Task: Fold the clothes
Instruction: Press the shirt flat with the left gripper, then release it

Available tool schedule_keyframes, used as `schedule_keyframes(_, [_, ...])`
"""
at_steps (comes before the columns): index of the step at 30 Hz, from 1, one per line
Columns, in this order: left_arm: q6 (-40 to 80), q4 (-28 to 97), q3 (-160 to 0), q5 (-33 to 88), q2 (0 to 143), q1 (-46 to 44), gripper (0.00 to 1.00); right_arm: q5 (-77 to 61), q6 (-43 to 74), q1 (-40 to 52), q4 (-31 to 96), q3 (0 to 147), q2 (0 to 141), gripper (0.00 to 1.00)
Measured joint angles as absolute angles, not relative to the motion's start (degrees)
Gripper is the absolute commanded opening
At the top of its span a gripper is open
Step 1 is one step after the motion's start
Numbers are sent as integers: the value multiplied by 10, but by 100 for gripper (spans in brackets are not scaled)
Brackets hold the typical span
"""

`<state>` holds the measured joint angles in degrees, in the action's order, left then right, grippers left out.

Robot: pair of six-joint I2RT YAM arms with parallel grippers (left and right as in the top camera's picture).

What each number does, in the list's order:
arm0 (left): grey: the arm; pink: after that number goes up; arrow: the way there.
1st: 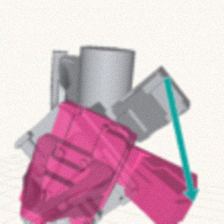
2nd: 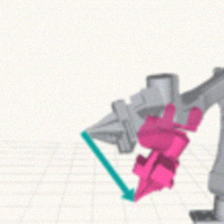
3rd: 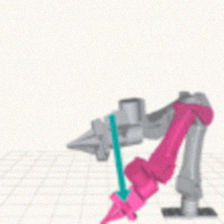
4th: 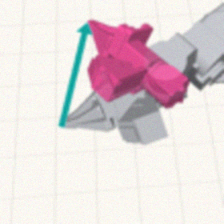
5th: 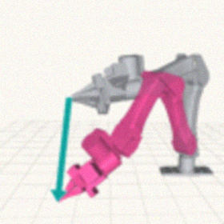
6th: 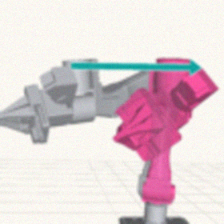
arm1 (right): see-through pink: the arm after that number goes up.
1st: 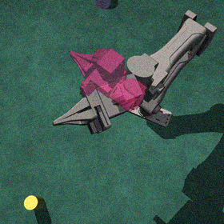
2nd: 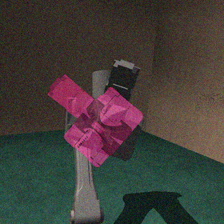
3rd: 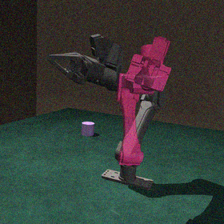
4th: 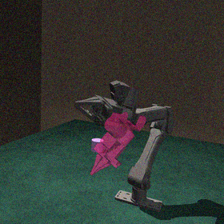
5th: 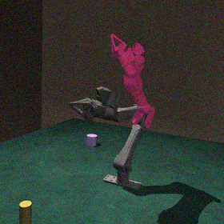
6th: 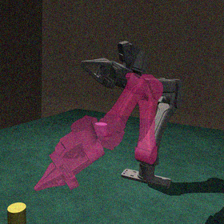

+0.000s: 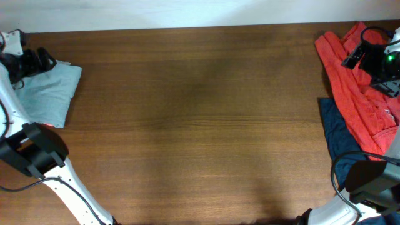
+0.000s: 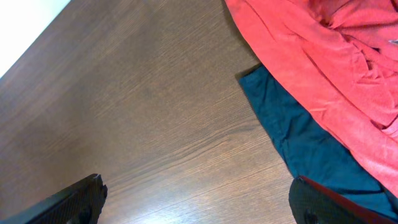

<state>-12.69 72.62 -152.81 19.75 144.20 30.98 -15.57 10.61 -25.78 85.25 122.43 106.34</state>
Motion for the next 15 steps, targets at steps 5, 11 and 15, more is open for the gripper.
schedule_keyframes(5, [-129, 676, -1528, 131, 1442, 295, 98, -156, 101, -258, 852, 1224, 1063, 99])
schedule_keyframes(11, [-129, 679, -1528, 93, 1442, 286, 98, -156, 100, -258, 852, 1224, 1063, 99])
schedule_keyframes(15, [-128, 684, -1510, 94, 1442, 286, 98, -156, 100, -258, 852, 1224, 1063, 99])
